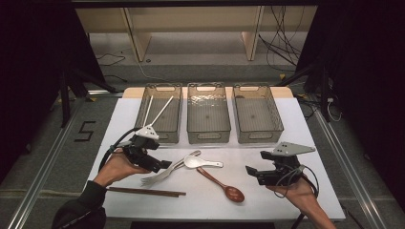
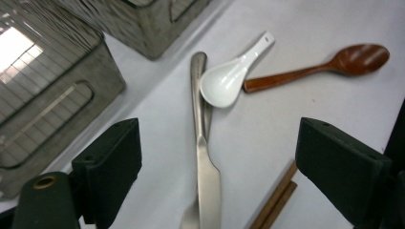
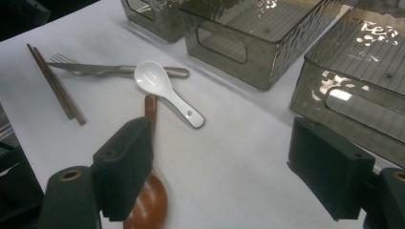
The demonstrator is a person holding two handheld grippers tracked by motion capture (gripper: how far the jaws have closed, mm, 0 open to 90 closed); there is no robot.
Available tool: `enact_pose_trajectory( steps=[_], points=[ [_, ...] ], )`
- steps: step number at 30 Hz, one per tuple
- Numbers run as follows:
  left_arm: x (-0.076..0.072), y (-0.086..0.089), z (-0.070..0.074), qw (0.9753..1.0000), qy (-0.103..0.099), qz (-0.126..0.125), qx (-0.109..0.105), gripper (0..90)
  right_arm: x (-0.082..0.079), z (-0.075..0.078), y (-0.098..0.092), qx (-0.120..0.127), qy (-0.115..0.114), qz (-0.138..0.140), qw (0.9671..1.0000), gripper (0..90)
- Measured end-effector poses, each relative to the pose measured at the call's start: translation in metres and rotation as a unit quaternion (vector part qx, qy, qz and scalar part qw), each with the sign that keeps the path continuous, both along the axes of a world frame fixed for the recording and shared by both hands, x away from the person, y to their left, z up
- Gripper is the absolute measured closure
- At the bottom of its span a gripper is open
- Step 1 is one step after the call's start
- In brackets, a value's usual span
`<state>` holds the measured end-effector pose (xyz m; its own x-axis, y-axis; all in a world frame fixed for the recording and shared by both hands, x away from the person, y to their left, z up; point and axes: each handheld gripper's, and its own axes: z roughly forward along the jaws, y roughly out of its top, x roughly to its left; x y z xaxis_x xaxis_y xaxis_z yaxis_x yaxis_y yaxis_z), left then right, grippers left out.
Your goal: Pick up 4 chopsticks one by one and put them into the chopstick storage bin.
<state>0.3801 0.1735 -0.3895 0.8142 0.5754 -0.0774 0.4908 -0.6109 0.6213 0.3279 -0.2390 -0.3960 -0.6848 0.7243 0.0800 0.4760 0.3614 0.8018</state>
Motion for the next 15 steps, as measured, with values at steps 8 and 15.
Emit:
enact_pose_trajectory(
  steps=[8, 15],
  points=[
    [-0.022, 0.000, -0.006, 0.9991, 0.000, -0.022, 0.035, 15.8, 0.000, 0.000, 0.001, -0.002, 0.002, 0.002, 1.0000, 24.2],
    [-0.040, -0.004, -0.014, 0.9968, 0.008, -0.054, 0.059, 17.6, 0.000, -0.001, 0.002, -0.004, 0.004, 0.003, 1.0000, 24.2]
  ],
)
